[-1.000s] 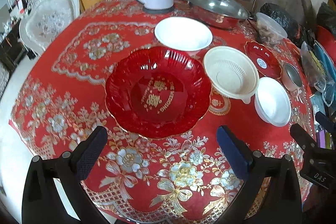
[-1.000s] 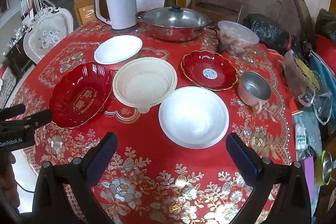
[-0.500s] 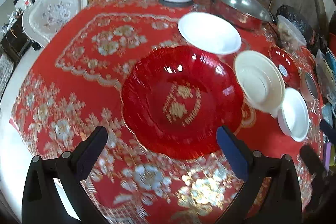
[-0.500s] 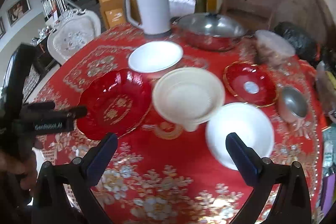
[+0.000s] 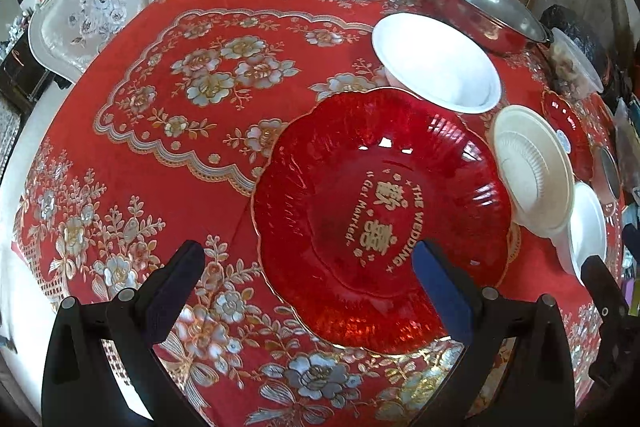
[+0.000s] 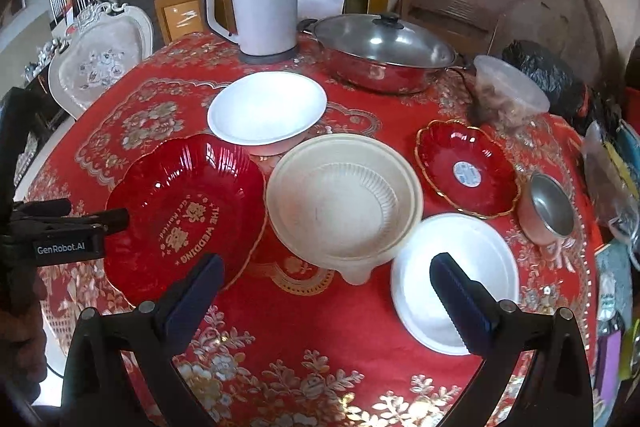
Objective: Organize plates and bowls
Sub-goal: 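Move both tools toward the rim of the large red wedding plate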
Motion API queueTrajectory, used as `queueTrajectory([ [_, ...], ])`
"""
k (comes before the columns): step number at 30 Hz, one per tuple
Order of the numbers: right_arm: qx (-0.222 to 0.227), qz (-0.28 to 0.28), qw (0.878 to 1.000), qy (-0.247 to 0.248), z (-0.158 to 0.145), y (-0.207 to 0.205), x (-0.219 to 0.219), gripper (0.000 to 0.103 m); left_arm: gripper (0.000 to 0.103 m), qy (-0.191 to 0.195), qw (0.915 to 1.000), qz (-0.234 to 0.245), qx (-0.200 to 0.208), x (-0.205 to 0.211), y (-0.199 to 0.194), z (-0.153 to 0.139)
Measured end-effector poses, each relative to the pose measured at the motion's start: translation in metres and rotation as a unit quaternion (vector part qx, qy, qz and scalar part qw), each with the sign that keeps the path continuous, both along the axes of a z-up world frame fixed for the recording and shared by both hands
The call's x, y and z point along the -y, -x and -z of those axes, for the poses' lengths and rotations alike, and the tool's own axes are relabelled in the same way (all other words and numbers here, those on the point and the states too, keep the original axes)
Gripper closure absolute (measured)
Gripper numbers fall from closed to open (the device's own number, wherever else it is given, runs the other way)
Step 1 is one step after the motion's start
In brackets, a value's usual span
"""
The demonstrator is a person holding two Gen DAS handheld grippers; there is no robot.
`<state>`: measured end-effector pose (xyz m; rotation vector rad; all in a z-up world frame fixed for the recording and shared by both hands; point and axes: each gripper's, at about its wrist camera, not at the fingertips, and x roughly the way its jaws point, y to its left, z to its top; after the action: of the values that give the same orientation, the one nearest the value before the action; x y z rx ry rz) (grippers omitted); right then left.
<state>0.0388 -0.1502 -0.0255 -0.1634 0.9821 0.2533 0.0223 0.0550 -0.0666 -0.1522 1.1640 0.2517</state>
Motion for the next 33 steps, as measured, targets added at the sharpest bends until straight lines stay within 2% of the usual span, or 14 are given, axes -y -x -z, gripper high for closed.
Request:
queueTrajectory([
  [9,-0.006,-0.015,1.000,-0.011,0.004,-0.005,-0.017,0.000,0.000,0.000,0.9999,0.002,-0.015,-0.008,-0.007,0.007],
  [19,-0.003,-0.036,0.999,-0.028,0.001,-0.003,-0.024,0.000,0.000,0.003,0.9999,0.002,-0.014,-0.012,-0.006,0.007],
  [24,0.010,-0.067,0.996,-0.057,-0.004,0.002,-0.031,0.000,0.000,0.001,0.9998,0.003,-0.017,-0.012,-0.005,0.008],
  [33,-0.019,-0.077,0.986,-0.143,0.004,-0.003,-0.026,0.000,0.000,0.005,0.9998,0.004,-0.018,-0.024,-0.005,0.022],
])
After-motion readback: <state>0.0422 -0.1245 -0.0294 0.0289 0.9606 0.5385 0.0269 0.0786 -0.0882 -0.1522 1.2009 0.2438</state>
